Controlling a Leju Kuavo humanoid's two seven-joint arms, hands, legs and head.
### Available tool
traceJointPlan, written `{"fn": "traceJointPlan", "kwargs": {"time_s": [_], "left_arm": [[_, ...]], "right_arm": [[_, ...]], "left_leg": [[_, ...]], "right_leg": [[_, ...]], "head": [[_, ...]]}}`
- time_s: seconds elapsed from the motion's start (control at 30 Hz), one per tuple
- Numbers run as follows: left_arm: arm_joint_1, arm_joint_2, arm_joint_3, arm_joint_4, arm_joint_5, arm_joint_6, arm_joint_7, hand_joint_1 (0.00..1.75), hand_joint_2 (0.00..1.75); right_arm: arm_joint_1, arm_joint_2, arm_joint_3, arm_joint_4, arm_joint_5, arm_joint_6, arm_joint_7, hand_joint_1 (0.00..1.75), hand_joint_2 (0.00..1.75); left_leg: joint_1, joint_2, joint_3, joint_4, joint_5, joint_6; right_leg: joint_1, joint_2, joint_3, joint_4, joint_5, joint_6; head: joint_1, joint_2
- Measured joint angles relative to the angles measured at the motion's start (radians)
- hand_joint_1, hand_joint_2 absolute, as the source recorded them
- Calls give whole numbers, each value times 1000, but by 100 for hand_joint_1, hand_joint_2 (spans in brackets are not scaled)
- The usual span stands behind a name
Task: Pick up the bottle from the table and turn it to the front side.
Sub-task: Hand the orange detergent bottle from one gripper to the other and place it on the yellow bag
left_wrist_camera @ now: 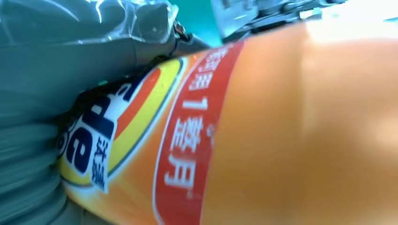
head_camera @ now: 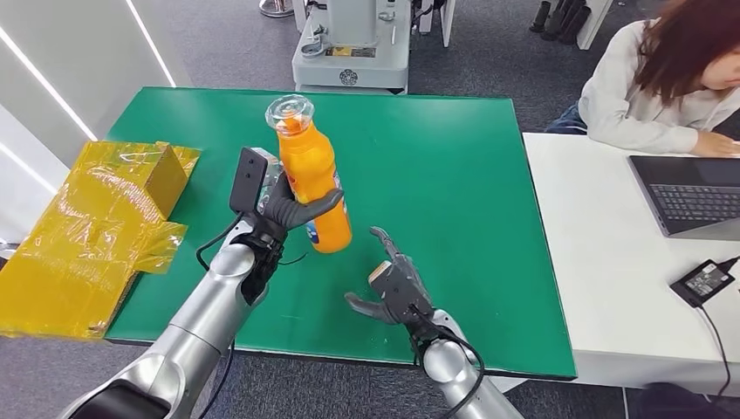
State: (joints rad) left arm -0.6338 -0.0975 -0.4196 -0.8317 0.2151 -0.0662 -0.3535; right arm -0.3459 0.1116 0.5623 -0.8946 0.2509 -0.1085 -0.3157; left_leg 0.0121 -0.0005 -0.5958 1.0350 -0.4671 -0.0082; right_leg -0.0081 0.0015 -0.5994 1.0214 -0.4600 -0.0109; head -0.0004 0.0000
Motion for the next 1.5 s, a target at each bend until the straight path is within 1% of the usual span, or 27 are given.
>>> {"fn": "traceJointPlan", "kwargs": {"time_s": [0.13, 0.37, 0.43, 0.47, 0.53, 0.6, 0.67, 0.73, 0.8, 0.87, 0.97, 1.07, 1.3, 1.4, 1.5], "left_arm": [[4, 6, 13, -14, -27, 15, -13, 175, 175], [7, 11, 14, -22, -35, 19, -14, 175, 175], [8, 13, 14, -26, -70, 38, -25, 175, 175], [9, 14, 14, -29, -113, 62, -36, 175, 175], [9, 23, 13, -36, -253, 146, -66, 175, 175], [5, 40, 6, -42, -479, 289, -74, 175, 175], [-6, 64, -8, -37, -757, 461, -39, 175, 175], [-26, 88, -20, -15, -996, 597, 10, 175, 175], [-52, 110, -26, 31, -1161, 680, 57, 175, 175], [-81, 135, -29, 88, -1271, 728, 99, 175, 175], [-110, 167, -28, 154, -1349, 748, 135, 175, 175], [-120, 189, -15, 198, -1374, 752, 140, 175, 175], [-124, 205, -6, 243, -1403, 752, 151, 175, 175], [-124, 210, -5, 253, -1505, 752, 200, 175, 175], [-131, 217, -5, 286, -1639, 747, 285, 175, 175]], "right_arm": [[30, -6, 0, -48, 7, 4, 11, 0, 175], [44, -13, 0, -81, 7, 5, 12, 0, 175], [48, -15, 0, -90, 10, 6, 13, 0, 175], [52, -16, 0, -98, 14, 8, 15, 0, 175], [64, -19, 1, -122, 24, 17, 19, 0, 175], [78, -24, 2, -156, 33, 27, 24, 0, 175], [91, -29, 5, -192, 43, 37, 29, 0, 175], [100, -32, 8, -224, 54, 44, 34, 0, 175], [109, -34, 9, -255, 66, 46, 39, 0, 175], [120, -38, 9, -290, 72, 48, 45, 0, 175], [148, -53, 9, -336, 71, 42, 48, 0, 175], [180, -71, 8, -374, 65, 27, 42, 0, 175], [206, -89, 7, -414, 58, 22, 40, 0, 175], [212, -91, 7, -421, 58, 22, 40, 0, 175], [216, -93, 7, -424, 58, 22, 40, 0, 175]], "left_leg": [[0, 0, 0, 0, 0, 0], [0, 0, 0, 0, 0, 0], [0, 0, 0, 0, 0, 0], [0, 0, 0, 0, 0, 0], [0, 0, 0, 0, 0, 0], [0, 0, 0, 0, 0, 0], [0, 0, 0, 0, 0, 0], [0, 0, 0, 0, 0, 0], [0, 1, 0, 0, 0, -1], [0, 1, 0, 0, 1, -1], [0, 1, 0, 0, 1, -1], [0, 1, 0, 0, 1, -1], [0, 1, 0, 0, 1, -1], [0, 1, 0, 0, 1, -1], [0, 1, 0, 0, 1, -1]], "right_leg": [[0, 0, 0, 0, 0, 0], [0, 0, 0, 0, 0, 0], [0, 0, 0, 0, 0, 0], [0, 0, 0, 0, 0, 0], [0, 0, 0, 0, 0, 0], [0, 0, 0, 0, 0, 0], [0, 0, -1, 0, 0, 0], [0, 0, -1, 0, 0, 0], [0, 0, -1, 0, 0, 0], [0, 1, -1, 1, 0, 0], [0, 2, -1, 1, 0, 0], [0, 1, -1, 0, 0, 0], [0, 1, -1, 0, 0, 0], [0, 1, -1, 0, 0, 0], [0, 2, -1, 0, 0, 0]], "head": [[0, 0], [0, 0], [0, 0], [0, 0], [0, 0], [0, 0], [0, 0], [0, 0], [0, 0], [0, 0], [0, 0], [0, 0], [0, 0], [0, 0], [0, 0]]}}
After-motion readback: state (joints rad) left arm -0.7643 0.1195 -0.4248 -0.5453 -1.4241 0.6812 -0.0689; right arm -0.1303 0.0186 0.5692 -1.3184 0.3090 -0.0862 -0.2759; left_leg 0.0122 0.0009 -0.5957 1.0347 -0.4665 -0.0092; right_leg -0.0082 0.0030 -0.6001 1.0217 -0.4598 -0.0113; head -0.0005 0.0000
